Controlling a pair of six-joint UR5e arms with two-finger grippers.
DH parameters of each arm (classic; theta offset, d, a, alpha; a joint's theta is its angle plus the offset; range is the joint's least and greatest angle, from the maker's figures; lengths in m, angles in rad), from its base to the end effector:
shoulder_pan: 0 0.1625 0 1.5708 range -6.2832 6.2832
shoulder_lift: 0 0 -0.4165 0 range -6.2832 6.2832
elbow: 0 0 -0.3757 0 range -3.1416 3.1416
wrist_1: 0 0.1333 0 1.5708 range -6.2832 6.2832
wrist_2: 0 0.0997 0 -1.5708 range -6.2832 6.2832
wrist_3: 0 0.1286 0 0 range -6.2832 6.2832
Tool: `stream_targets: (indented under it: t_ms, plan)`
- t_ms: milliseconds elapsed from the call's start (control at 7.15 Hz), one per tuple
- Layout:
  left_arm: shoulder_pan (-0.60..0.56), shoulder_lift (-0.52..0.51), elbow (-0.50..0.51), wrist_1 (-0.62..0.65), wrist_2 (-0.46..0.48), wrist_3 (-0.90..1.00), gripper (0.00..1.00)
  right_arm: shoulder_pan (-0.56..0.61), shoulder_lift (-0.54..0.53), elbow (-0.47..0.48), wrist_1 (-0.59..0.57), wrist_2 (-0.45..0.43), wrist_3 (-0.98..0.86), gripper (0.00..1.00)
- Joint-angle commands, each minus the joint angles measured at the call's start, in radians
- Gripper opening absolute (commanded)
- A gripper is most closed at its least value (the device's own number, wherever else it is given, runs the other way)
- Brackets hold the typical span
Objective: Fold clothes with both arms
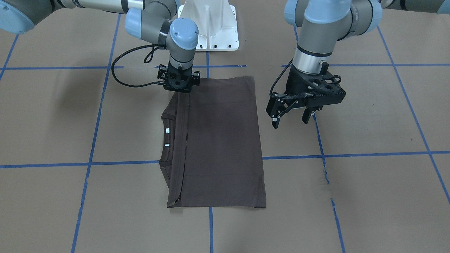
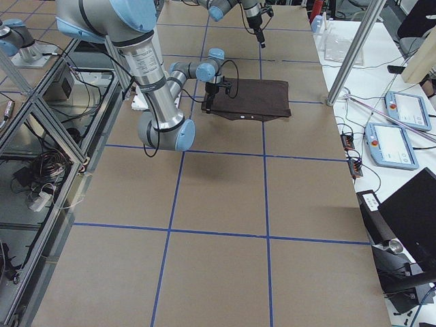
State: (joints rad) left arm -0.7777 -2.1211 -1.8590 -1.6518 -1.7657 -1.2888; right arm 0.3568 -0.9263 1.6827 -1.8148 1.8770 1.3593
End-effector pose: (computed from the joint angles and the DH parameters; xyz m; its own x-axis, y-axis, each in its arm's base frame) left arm 0.3727 -0.5191 0.2353 0.5759 -0.1839 -0.7966 0.4356 0.8936 0.1085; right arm -0.5952 -0.3228 0.2956 0.8393 0.0992 0.5345 -0.0188 0.9879 -0.1540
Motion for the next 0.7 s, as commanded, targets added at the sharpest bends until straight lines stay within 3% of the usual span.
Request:
stream_targets:
  t_ms: [0, 560]
  plan:
    - [0.0, 0.006, -0.011, 0.001, -0.004, -0.003, 1.0, 0.001, -0.005, 0.005, -0.033, -0.001, -0.005, 1.0]
    - [0.002, 0.004, -0.012, -0.002, -0.008, -0.003, 1.0, 0.018, -0.037, 0.04, -0.129, -0.007, -0.017, 1.0]
